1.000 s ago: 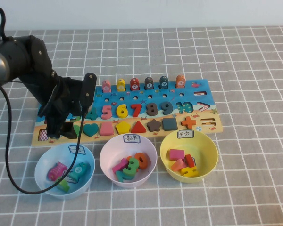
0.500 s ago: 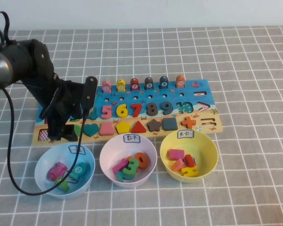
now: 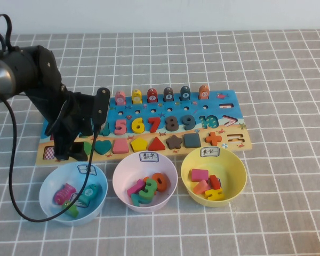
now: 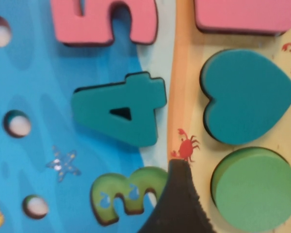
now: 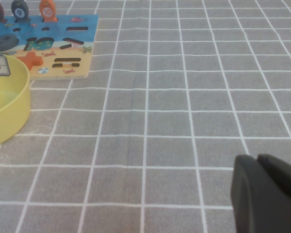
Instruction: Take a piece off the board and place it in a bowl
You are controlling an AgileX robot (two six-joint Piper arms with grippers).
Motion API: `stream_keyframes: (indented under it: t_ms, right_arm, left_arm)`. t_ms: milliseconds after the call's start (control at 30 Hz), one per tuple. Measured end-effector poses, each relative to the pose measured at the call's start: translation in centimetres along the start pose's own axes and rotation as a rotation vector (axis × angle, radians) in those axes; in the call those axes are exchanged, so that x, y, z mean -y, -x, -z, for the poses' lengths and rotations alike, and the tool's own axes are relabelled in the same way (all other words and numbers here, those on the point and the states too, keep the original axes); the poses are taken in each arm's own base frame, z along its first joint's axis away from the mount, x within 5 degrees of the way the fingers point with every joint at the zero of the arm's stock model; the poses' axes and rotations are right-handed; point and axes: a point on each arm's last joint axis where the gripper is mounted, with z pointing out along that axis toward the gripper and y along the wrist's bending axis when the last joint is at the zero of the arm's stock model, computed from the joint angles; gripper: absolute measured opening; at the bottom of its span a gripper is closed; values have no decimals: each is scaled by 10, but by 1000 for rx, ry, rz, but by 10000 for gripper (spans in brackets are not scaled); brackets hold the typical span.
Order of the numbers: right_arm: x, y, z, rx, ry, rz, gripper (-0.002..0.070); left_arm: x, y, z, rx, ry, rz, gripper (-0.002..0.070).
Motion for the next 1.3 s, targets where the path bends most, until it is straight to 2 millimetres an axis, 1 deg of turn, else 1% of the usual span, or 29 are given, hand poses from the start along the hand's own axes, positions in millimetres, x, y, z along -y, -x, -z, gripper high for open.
stream_keyframes:
  t_ms: [67, 433, 533, 800, 900, 1167, 1300]
  right_arm:
    - [0, 0, 0, 0, 0, 0, -17]
    - [0, 0, 0, 0, 0, 0, -17]
    - [0, 0, 0, 0, 0, 0, -17]
    - [0, 0, 0, 0, 0, 0, -17]
    - [0, 0, 0, 0, 0, 0, -17]
    - [0, 0, 0, 0, 0, 0, -17]
    - [0, 0, 0, 0, 0, 0, -17]
  left_arm:
    - [0, -1, -4, -2, -12, 2, 487]
    - [0, -1, -4, -2, -12, 6, 484]
    - [0, -1, -4, -3, -13, 6, 461]
    - [2, -1, -4, -4, -34, 13, 367]
    - [2, -1, -5, -4, -36, 20, 354]
    - [1, -1, -6, -7, -45, 50, 349]
    - [1, -1, -6, -7, -42, 52, 316]
